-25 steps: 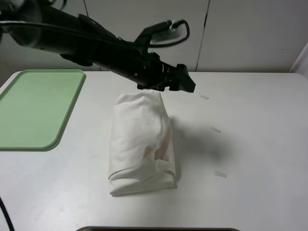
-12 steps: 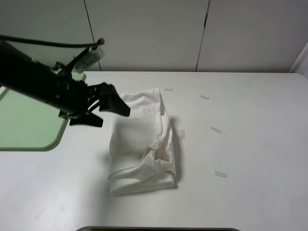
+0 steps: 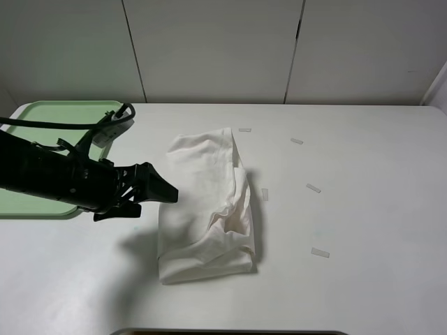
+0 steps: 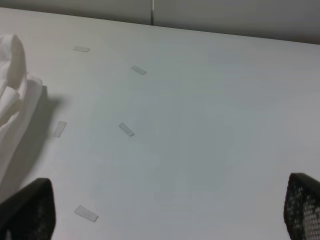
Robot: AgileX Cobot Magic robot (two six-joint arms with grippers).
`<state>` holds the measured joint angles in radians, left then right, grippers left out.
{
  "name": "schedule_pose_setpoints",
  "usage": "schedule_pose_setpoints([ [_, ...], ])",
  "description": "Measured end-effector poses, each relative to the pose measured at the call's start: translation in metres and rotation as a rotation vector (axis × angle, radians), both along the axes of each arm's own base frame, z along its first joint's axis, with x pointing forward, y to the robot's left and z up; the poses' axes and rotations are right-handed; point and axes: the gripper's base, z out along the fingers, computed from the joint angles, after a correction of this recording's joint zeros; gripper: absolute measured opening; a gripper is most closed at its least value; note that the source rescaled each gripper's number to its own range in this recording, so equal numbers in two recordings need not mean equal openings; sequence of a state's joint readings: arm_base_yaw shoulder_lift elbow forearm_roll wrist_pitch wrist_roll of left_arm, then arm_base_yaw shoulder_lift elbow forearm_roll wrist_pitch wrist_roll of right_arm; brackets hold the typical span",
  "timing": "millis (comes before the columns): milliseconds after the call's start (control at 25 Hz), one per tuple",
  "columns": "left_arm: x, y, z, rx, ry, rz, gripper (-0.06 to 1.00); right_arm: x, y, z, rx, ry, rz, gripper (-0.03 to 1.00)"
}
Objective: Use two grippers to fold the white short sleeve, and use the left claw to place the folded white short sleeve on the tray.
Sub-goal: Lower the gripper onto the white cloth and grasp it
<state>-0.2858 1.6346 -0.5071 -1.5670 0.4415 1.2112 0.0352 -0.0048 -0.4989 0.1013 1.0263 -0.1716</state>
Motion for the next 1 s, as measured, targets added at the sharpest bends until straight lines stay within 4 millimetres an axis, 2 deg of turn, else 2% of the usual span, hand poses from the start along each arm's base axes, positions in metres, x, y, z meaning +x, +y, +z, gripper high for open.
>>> schedule_pose_setpoints([
  [440,0.005,0.007,-0.010,0.059,-0.010,0.096,0.89,0.000,0.000,0.000,0.000,0.000,0.000,1.00],
  [520,0.010,0.004,-0.030,0.052,0.057,0.088,0.89,0.000,0.000,0.000,0.000,0.000,0.000,1.00],
  [680,0.021,-0.004,-0.044,0.016,0.104,0.069,0.88,0.000,0.000,0.000,0.000,0.000,0.000,1.00],
  [840,0.030,-0.011,-0.050,-0.027,0.122,0.047,0.86,0.000,0.000,0.000,0.000,0.000,0.000,1.00],
  [1000,0.036,-0.023,-0.054,-0.048,0.125,0.018,0.76,0.000,0.000,0.000,0.000,0.000,0.000,1.00],
])
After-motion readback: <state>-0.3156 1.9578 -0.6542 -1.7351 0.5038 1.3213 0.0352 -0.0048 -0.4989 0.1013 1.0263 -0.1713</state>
